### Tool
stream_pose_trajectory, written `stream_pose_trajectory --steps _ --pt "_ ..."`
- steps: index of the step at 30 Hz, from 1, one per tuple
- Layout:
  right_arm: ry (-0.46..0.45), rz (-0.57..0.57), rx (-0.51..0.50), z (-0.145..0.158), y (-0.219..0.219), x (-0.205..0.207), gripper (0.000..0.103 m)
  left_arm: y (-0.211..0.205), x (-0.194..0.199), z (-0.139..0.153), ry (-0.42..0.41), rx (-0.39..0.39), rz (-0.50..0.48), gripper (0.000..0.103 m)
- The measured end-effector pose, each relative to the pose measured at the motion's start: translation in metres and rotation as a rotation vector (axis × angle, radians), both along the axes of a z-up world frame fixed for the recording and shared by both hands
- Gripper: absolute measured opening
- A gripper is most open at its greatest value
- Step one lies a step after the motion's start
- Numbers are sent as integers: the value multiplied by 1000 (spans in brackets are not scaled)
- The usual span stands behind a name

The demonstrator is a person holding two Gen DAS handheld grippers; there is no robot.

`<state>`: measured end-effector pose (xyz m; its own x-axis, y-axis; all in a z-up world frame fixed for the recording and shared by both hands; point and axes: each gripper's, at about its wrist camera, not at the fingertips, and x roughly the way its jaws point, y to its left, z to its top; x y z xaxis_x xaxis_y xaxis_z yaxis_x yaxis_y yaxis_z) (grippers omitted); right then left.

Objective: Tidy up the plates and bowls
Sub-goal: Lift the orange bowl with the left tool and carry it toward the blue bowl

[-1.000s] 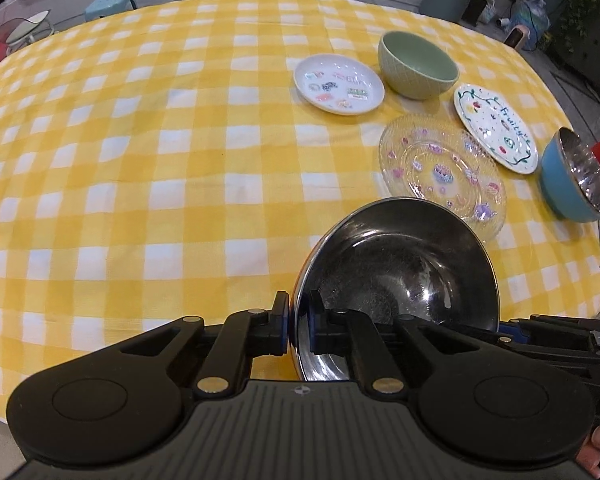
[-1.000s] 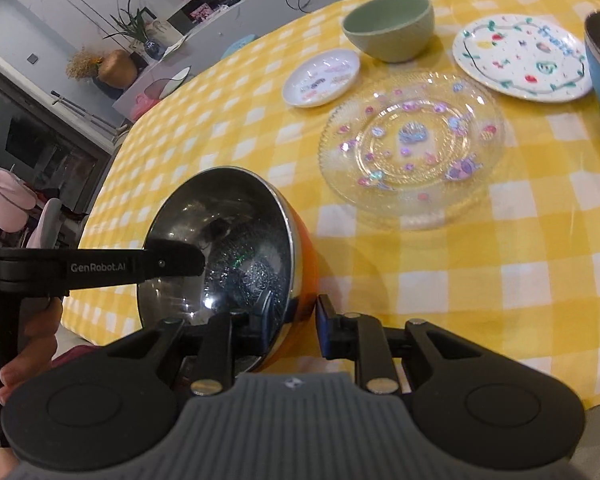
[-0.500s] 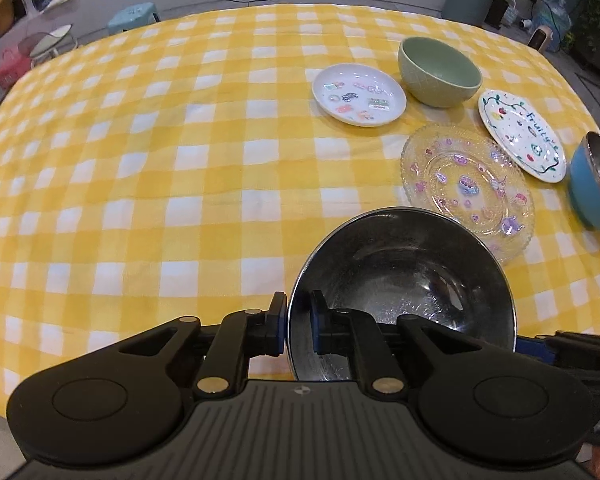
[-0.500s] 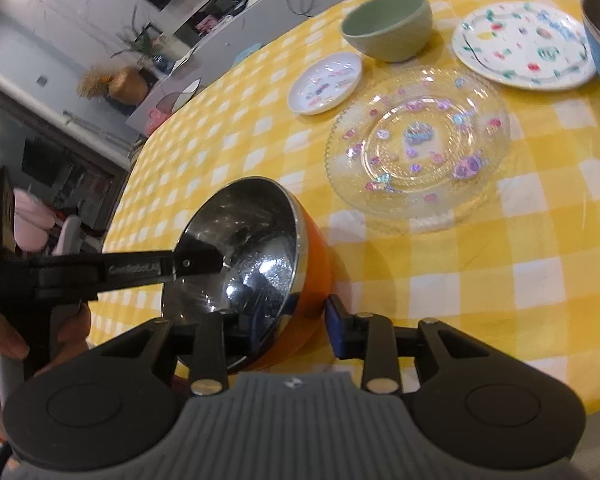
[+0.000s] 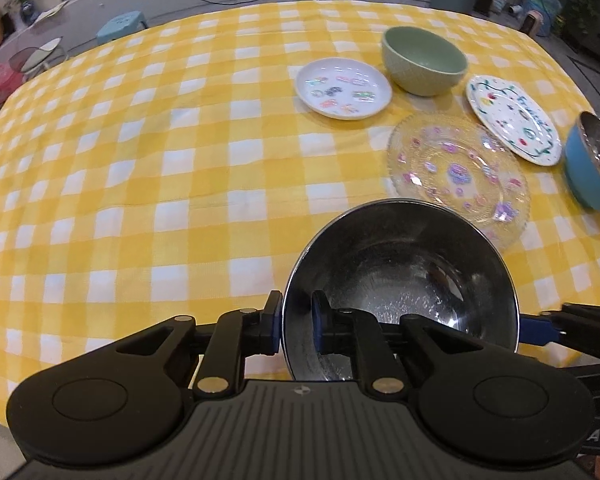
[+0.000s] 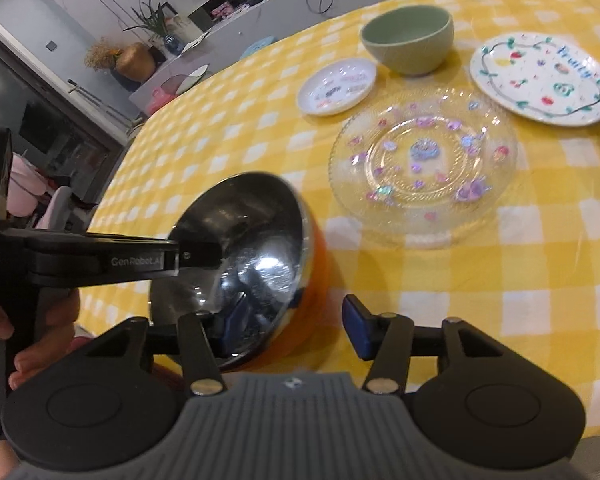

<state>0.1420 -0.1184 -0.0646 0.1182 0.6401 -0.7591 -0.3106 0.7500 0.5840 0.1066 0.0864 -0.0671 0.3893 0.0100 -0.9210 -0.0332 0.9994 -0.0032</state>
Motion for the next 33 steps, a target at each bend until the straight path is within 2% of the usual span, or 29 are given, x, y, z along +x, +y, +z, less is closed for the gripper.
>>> stream_pose_trajectory --steps 6,10,15,18,21,27,31,33 --pt "-27 43 -54 1 5 -3 48 -8 -1 1 8 -26 -42 16" --pt "-33 33 -95 -2 3 -2 39 -12 0 1 23 -44 -48 16" --pt "-56 20 -126 -1 -1 2 38 -12 2 0 31 -87 -47 16" --pt "-95 25 -162 1 -1 0 27 -14 1 -1 24 -64 -50 14" --pt "-120 14 -168 0 -2 -1 25 -14 1 -1 17 -56 -58 11" --pt "-120 7 -170 0 -3 0 24 -16 0 0 -1 -34 -72 11" --pt "-147 23 -183 3 0 -2 27 -20 -4 5 -65 2 -96 14" --pt "-174 27 -190 7 1 -4 28 -20 -4 8 -84 -11 -97 25"
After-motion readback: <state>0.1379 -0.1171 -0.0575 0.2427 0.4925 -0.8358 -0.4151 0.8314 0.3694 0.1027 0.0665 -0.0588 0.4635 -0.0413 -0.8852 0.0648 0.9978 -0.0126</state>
